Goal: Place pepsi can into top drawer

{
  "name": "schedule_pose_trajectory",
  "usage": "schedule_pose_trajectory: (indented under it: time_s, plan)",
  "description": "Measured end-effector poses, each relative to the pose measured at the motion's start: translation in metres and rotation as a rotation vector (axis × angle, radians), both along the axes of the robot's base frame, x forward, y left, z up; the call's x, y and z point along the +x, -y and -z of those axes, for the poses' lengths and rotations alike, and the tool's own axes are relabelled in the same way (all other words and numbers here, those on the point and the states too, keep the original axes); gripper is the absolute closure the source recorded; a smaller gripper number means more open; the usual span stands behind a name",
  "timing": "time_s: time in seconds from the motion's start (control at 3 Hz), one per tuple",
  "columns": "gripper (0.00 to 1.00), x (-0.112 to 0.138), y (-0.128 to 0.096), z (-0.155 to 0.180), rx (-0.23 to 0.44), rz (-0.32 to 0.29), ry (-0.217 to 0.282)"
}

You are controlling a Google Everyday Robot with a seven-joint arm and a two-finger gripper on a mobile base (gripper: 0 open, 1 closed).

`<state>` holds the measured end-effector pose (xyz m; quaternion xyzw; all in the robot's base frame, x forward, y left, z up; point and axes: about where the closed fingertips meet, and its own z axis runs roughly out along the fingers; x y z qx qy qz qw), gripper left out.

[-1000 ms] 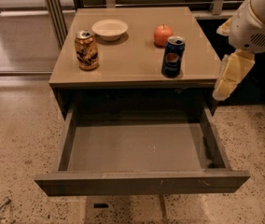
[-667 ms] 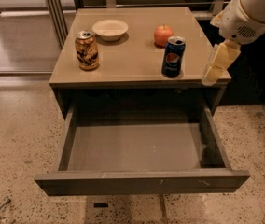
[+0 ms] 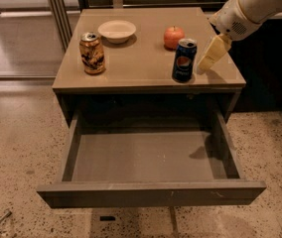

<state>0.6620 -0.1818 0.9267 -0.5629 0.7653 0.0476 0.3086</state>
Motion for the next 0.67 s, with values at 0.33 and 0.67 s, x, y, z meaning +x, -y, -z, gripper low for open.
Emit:
schedule_pose_trajectory:
  time_s: [0.33,0.67]
  plan:
    - [0.00,0.019,-0.019,0.018,0.108,-0.027,-0.036]
    - [0.00,0.029,-0.035,0.034,0.178,-0.053,-0.065]
